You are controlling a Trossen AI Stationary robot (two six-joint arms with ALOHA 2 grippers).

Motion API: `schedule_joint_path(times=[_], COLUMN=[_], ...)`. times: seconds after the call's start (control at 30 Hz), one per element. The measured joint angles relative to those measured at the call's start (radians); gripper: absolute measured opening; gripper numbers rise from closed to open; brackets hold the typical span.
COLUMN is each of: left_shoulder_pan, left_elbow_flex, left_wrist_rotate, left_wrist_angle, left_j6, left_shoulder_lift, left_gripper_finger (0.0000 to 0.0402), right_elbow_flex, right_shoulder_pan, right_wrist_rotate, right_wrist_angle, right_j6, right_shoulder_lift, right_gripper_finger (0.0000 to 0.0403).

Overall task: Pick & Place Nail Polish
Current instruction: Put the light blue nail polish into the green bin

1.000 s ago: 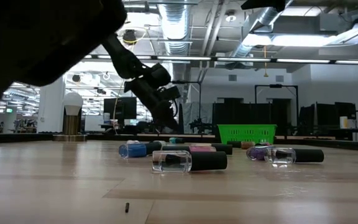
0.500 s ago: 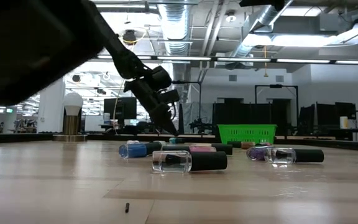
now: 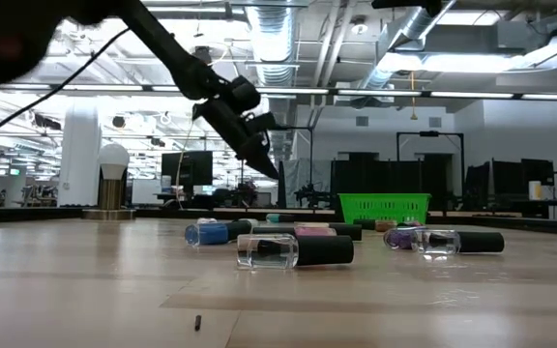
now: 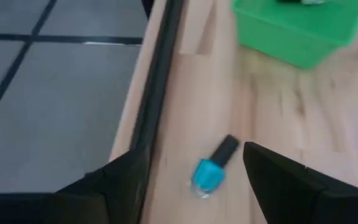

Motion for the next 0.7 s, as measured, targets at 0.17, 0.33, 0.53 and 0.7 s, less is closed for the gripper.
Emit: schedule_joint_path(times=[0.17, 0.33, 0.53, 0.7], left_shoulder_pan=[0.020, 0.013, 0.009, 0.009], left_elbow_flex=[0.003, 0.004, 0.007, 0.053], left_wrist_rotate=[0.097, 0.118, 0.119, 0.132], left_wrist_angle=[-0.011, -0.009, -0.013, -0.042], left_j6=[0.001, 0.073, 0.130, 0.147], left_shoulder_lift=[0.064, 0.106, 0.139, 0.155], left_gripper_finger=[0.0255, 0.0255, 0.0255, 0.0255], right_elbow_flex=[0.000, 0.001, 0.000, 0.000], right_shoulder_pan=[0.001, 0.001, 0.001, 0.001], right_wrist_rotate=[0.000, -0.001, -0.005, -0.004], right_wrist_angle=[0.004, 0.008, 0.003, 0.013], right_j6=[0.055, 0.059, 0.059, 0.059], right_shoulder_lift=[0.014, 0.029, 0.043, 0.043], right_gripper_finger=[0.0173, 0.0172, 0.0171, 0.0173])
